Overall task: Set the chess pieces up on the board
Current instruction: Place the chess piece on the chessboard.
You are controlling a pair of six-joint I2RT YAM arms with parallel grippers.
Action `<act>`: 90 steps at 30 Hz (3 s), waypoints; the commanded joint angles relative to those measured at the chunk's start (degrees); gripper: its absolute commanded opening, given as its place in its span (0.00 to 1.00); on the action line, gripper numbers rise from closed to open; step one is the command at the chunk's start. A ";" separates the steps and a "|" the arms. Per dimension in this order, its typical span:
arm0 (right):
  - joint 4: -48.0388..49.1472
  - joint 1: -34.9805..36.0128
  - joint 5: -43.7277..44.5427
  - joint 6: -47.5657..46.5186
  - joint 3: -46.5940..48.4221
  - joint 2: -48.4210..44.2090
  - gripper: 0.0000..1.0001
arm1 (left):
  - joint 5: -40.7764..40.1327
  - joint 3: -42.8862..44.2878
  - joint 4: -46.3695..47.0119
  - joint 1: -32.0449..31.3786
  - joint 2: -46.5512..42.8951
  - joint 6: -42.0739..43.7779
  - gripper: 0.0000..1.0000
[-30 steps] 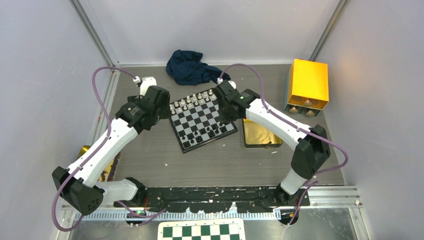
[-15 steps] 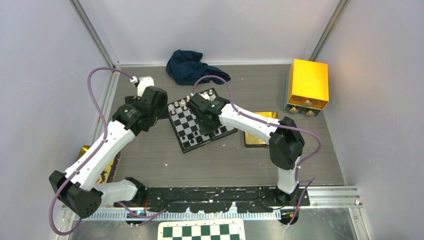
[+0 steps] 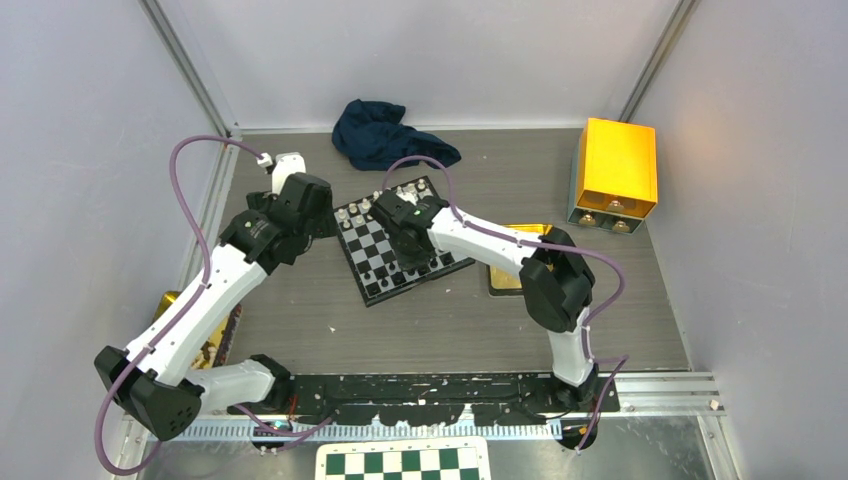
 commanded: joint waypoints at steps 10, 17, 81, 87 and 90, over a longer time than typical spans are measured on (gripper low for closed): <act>2.90 0.19 0.06 -0.89 1.89 2.77 0.01 | -1.82 -0.03 0.87 0.13 -1.99 0.66 1.00; 4.37 -0.13 0.15 -1.06 0.82 3.40 0.01 | -1.74 0.01 0.87 0.13 -1.82 0.78 1.00; 4.91 -1.61 -1.71 -1.33 -1.12 5.44 0.17 | -0.42 -1.00 2.54 0.13 -0.29 1.12 1.00; 4.91 -1.57 -1.75 -1.44 -1.12 5.45 0.23 | -0.33 -1.08 2.54 0.13 -0.27 1.01 1.00; 4.97 -1.56 -1.97 -1.67 -1.12 5.25 0.26 | -0.23 -1.09 2.59 0.13 -0.32 1.04 1.00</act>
